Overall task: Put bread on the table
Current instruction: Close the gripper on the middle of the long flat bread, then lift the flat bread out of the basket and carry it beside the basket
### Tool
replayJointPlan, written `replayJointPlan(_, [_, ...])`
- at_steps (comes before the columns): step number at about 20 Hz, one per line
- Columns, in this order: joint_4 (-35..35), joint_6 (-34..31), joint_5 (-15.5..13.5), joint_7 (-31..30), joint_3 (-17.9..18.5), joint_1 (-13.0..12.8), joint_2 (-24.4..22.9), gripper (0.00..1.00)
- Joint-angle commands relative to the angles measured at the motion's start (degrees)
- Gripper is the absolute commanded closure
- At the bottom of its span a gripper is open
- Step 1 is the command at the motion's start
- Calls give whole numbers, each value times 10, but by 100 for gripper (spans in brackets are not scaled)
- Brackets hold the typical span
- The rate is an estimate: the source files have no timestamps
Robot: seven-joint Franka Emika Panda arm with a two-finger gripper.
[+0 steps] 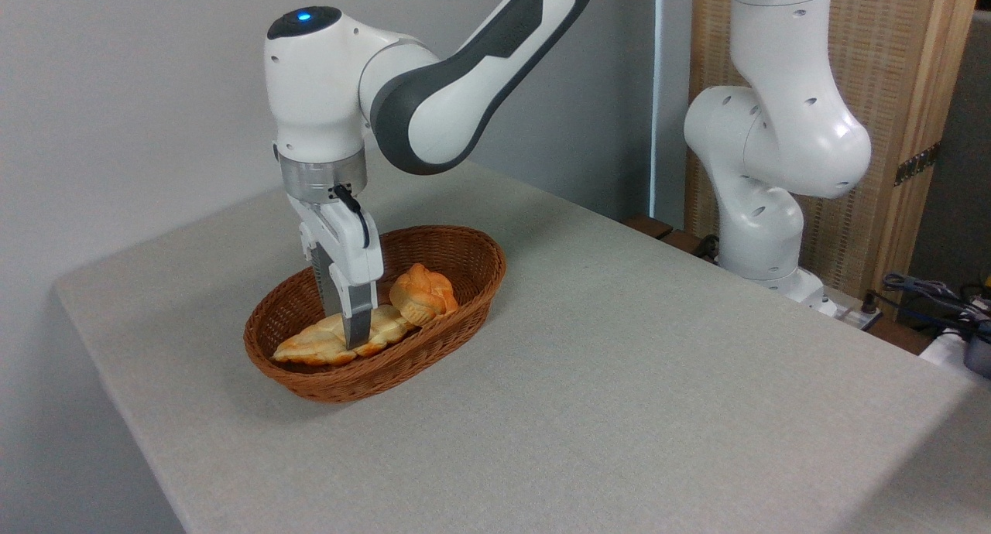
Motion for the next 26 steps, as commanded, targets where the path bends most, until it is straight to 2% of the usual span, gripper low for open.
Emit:
replayJointPlan(1, [-2, 12, 2, 8, -3, 1, 3, 75])
replayJointPlan(6, [11, 4, -1, 4, -1, 2, -2, 75])
replayJointPlan(9, [73, -82, -11, 5, 1, 2, -2, 75])
replayJointPlan(11, [121, -141, -34, 5, 2, 2, -3, 74])
replayJointPlan(15, [192, -213, -57, 6, 7, 6, -6, 74])
replayJointPlan(19, [201, -217, -50, 18, 48, 7, -10, 73])
replayJointPlan(23, [196, -229, -49, 91, 127, 8, -13, 70])
replayJointPlan(26, [185, -235, -21, 139, 167, 8, -13, 67])
